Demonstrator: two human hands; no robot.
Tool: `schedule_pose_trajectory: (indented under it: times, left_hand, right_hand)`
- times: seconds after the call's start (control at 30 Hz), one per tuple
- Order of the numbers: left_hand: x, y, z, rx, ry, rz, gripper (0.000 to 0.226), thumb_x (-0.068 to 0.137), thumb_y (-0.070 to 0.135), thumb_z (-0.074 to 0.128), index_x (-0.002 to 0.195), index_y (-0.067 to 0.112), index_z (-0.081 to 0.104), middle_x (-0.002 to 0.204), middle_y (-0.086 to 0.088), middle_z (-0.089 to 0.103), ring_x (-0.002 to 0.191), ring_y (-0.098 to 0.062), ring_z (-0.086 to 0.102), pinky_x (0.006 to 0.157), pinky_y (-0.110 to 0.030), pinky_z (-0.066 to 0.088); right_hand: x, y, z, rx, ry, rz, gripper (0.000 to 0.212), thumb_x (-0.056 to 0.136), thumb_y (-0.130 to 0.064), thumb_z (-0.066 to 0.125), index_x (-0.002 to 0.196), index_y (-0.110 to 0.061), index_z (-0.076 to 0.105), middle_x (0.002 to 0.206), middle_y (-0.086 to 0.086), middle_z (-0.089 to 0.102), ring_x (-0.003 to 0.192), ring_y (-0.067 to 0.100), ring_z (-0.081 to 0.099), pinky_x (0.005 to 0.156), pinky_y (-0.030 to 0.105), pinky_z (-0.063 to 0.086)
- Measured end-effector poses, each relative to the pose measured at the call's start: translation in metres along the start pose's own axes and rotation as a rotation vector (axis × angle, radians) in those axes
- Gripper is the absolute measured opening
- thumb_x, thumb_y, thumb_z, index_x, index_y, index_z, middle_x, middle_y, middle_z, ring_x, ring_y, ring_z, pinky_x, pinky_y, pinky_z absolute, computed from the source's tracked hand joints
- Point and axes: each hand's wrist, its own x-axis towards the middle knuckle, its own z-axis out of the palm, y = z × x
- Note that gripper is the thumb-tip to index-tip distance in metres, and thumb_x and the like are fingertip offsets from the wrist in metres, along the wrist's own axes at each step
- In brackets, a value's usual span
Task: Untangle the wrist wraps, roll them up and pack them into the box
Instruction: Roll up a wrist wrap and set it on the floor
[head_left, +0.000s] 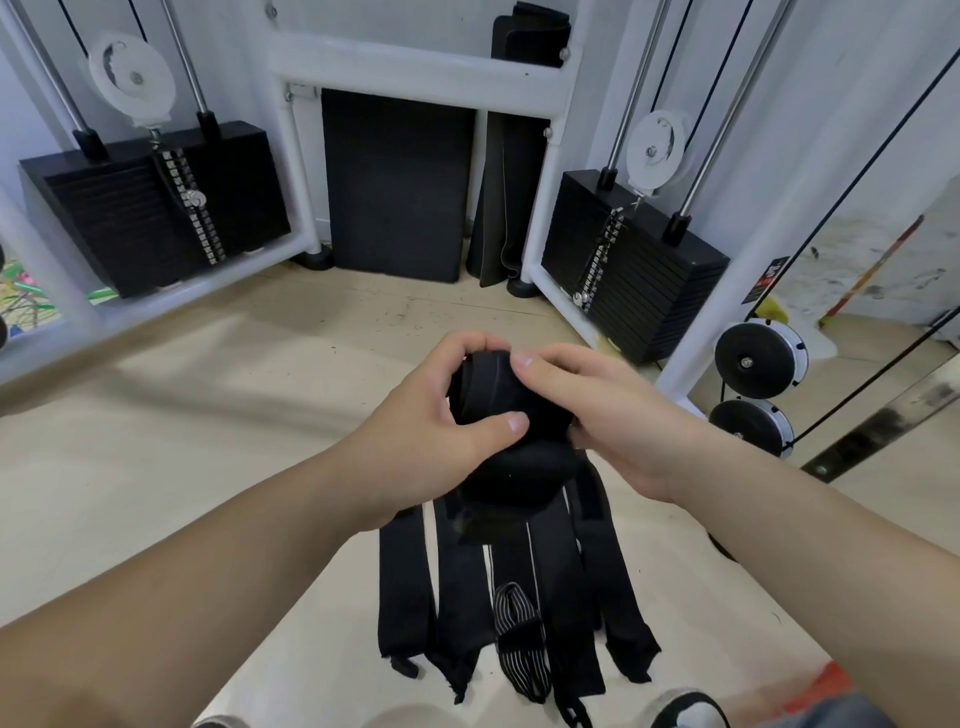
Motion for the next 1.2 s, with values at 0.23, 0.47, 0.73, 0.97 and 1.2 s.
schedule_pose_trajectory:
  times: [0.23,0.47,0.73,0.97,1.2]
  left_hand:
    - [-0.001,0.004,-0.01,0.104,-0.059,-0.046,0.077,0.089,0.002,0.08,0.146,0.045,0.051,0.119,0.019,0.07,0.102,-0.007,0.076,0.08,-0.026,0.064]
    - [0.005,-0.001,-0.014,-0.006,-0.138,-0.231,0.054,0.079,0.032,0.086,0.131,0.026,0.071,0.122,-0.002,0.078,0.115,-0.02,0.075,0.108,-0.046,0.054]
    - [0.003,-0.001,-0.005,0.093,0.004,-0.26,0.056,0.073,0.063,0.086,0.117,0.031,0.072,0.102,0.006,0.081,0.094,-0.014,0.08,0.088,-0.04,0.065]
    - [0.002,-0.012,-0.003,0.215,0.031,-0.157,0.064,0.068,0.047,0.097,0.122,0.033,0.065,0.104,0.014,0.078,0.091,-0.004,0.077,0.074,-0.028,0.061]
    - [0.005,-0.015,-0.01,0.432,-0.02,-0.058,0.067,0.067,0.056,0.086,0.125,0.041,0.057,0.113,0.019,0.072,0.106,-0.004,0.071,0.094,-0.04,0.06]
  right_hand:
    - [0.001,0.004,-0.018,0.112,-0.346,0.162,0.057,0.097,-0.036,0.07,0.142,-0.002,0.062,0.139,0.022,0.068,0.129,0.035,0.068,0.107,0.052,0.056]
    - [0.001,0.004,-0.023,0.079,-0.207,0.208,0.077,0.083,-0.043,0.086,0.141,0.001,0.06,0.136,0.024,0.069,0.128,0.04,0.067,0.106,0.059,0.056]
    - [0.003,0.007,-0.015,0.266,-0.08,0.145,0.04,0.069,-0.005,0.083,0.101,-0.013,0.061,0.106,0.02,0.072,0.107,0.036,0.074,0.093,0.049,0.061]
    - [0.004,0.01,0.0,0.18,0.034,0.087,0.039,0.077,0.007,0.082,0.096,-0.014,0.056,0.091,0.011,0.071,0.089,0.029,0.073,0.088,0.045,0.06]
    - [0.001,0.002,-0.008,0.088,-0.173,0.086,0.052,0.07,-0.008,0.082,0.11,-0.019,0.051,0.099,0.013,0.068,0.096,0.029,0.067,0.096,0.047,0.051]
